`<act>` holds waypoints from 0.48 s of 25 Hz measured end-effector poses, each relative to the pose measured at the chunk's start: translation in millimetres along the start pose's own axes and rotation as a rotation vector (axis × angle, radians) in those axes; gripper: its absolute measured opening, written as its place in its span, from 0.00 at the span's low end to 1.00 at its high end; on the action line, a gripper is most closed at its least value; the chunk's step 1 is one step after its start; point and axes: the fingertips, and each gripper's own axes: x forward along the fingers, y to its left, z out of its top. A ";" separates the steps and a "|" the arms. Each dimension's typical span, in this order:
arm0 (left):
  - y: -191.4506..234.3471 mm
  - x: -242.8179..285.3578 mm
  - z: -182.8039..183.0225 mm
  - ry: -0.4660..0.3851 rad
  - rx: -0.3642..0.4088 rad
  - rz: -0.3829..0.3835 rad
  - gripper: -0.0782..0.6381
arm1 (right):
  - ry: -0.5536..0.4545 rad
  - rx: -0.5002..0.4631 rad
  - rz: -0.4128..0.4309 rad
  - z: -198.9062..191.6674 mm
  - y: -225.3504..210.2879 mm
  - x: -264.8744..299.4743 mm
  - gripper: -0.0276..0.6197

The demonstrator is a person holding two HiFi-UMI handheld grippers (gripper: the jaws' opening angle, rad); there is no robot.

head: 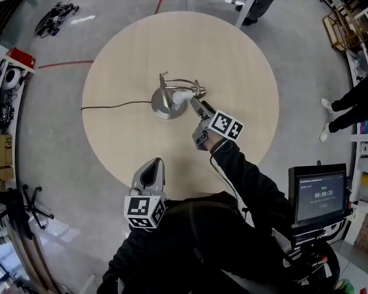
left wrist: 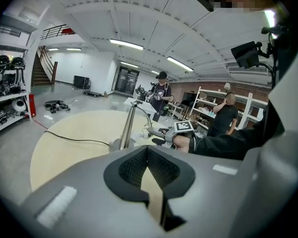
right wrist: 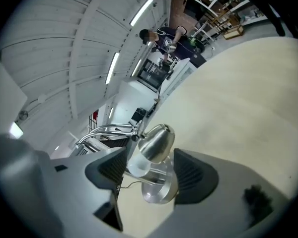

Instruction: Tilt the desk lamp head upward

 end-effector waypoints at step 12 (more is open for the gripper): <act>75.9 48.5 -0.8 -0.024 0.019 0.087 0.12 | -0.042 0.039 0.031 5.7 -17.7 41.4 0.49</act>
